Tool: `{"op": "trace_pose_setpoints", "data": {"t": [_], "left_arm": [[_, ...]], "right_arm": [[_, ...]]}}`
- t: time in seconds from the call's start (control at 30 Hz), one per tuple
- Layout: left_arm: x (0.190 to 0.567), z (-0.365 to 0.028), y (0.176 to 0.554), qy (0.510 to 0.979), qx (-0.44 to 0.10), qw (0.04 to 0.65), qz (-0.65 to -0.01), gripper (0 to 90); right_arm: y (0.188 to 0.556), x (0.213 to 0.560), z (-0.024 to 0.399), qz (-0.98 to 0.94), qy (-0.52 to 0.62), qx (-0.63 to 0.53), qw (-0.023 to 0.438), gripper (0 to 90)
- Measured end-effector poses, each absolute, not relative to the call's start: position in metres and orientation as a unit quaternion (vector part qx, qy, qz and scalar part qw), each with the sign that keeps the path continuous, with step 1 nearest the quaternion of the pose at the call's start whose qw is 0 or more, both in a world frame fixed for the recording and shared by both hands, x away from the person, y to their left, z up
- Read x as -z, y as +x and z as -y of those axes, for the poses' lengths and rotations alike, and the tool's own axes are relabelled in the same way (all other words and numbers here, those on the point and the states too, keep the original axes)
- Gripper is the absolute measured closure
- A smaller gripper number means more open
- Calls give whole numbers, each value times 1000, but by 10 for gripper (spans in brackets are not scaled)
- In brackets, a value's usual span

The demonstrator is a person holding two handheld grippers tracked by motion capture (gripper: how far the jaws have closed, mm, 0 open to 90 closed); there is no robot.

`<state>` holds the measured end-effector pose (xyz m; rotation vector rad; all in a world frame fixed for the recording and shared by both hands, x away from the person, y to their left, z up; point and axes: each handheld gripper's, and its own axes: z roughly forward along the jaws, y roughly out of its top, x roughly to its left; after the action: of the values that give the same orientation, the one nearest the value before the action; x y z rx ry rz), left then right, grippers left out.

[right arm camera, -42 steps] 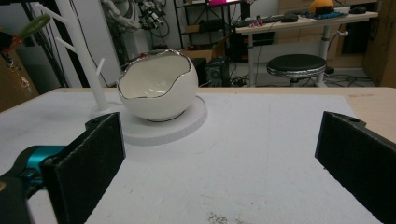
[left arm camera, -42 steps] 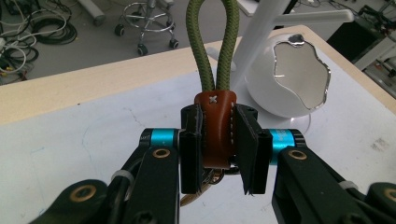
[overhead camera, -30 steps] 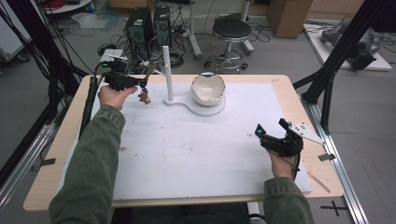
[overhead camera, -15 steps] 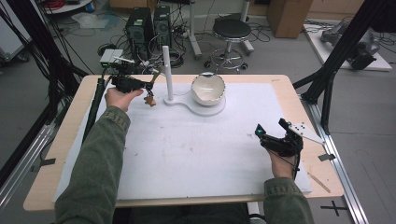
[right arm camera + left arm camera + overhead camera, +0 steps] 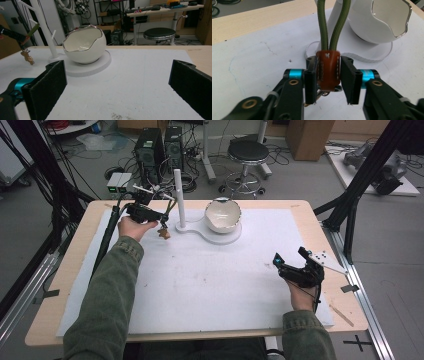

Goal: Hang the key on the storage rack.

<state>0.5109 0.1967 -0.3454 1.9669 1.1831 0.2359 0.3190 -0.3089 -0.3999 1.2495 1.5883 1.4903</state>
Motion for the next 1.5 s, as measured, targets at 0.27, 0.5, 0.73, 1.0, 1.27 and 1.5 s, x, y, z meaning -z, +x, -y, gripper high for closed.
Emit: {"op": "trace_pose_setpoints", "data": {"t": [0.27,0.5,0.73,1.0,1.27,1.5], "left_arm": [[342,-192,503,798,-126,404,-430,442],[340,-191,496,794,-149,395,-438,64],[337,-198,490,783,-160,406,-444,16],[332,-209,476,771,-189,424,-436,16],[332,-219,465,762,-194,437,-437,16],[332,-228,455,754,-193,455,-432,16]], "right_arm": [[319,400,309,-601,475,-563,310,6],[318,400,309,-602,476,-562,309,6],[318,400,309,-601,477,-562,308,6],[317,400,310,-600,476,-562,312,6],[316,400,310,-600,475,-563,312,6],[317,400,310,-601,474,-564,311,6]]}}
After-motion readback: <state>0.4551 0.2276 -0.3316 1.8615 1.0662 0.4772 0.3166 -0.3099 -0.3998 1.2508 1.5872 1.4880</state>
